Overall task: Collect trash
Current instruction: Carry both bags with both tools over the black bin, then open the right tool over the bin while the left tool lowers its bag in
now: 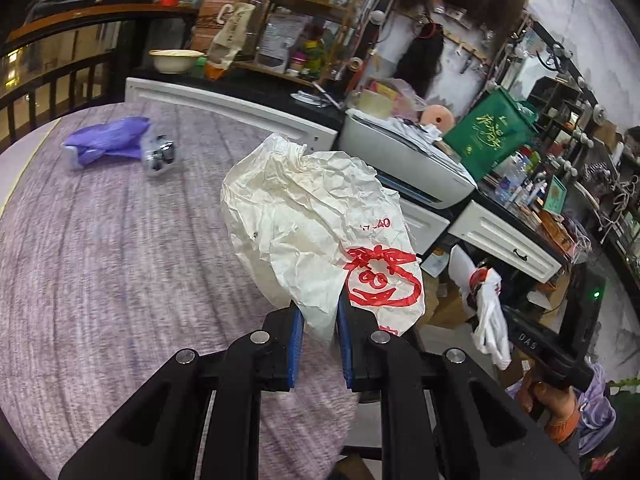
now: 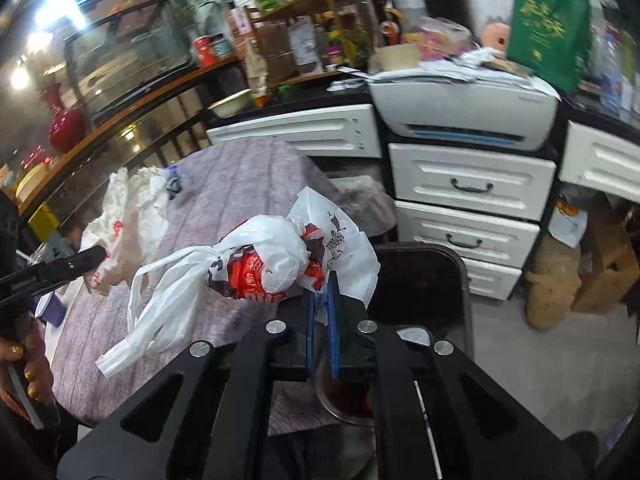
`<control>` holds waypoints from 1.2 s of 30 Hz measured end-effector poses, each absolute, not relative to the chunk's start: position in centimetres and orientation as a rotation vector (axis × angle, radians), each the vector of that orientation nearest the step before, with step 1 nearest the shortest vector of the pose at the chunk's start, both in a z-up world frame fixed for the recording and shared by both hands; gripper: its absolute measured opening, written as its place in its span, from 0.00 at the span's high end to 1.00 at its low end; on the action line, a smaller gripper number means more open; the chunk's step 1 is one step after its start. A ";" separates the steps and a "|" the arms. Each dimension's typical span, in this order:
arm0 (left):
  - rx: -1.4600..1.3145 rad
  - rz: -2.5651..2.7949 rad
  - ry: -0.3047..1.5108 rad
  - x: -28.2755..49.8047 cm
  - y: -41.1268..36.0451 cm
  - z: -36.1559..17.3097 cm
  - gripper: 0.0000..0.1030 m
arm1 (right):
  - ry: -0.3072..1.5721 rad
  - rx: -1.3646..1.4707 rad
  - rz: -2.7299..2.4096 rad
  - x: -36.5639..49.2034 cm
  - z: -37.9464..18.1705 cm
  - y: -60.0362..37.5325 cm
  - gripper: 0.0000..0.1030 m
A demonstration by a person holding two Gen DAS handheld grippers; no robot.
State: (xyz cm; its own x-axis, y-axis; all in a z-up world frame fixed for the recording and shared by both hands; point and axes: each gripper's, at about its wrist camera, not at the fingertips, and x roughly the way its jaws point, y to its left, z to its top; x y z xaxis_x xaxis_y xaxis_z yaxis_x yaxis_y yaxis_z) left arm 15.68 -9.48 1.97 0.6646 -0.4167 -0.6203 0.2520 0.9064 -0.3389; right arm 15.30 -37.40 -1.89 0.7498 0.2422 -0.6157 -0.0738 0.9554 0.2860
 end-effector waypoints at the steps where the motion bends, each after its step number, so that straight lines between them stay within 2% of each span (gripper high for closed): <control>1: -0.229 -0.388 0.755 15.8 -10.1 2.0 0.84 | 0.709 0.259 0.159 15.3 -2.3 -37.9 0.94; 19: -0.173 -0.485 0.824 16.9 -17.0 -0.2 0.84 | 1.022 0.414 -0.035 19.7 -16.6 -42.9 0.92; 20: -0.170 -0.488 0.827 16.9 -17.2 -0.3 0.84 | 1.040 0.415 -0.040 19.9 -17.1 -42.8 0.83; 21: -0.166 -0.493 0.831 16.9 -17.4 -0.5 0.84 | 1.058 0.410 -0.051 19.9 -17.7 -42.6 0.61; 22: -0.163 -0.499 0.834 16.9 -17.6 -0.6 0.84 | 1.065 0.403 -0.065 20.0 -17.9 -42.6 0.46; 23: -0.157 -0.504 0.836 16.8 -17.8 -0.7 0.84 | 1.056 0.391 -0.093 19.7 -18.0 -42.6 0.24; 36: -0.091 -0.557 0.882 16.6 -21.0 -2.7 0.84 | 0.939 0.446 -0.153 15.6 -15.0 -45.0 0.20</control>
State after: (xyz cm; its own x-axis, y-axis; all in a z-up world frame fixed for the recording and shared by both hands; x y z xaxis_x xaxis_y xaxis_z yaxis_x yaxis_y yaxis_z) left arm 16.65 -20.97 -2.71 0.5039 -0.4972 -0.7063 0.4240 0.8548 -0.2992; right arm 15.62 -45.00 -14.99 0.5877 0.0647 -0.8065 0.3167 0.8988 0.3029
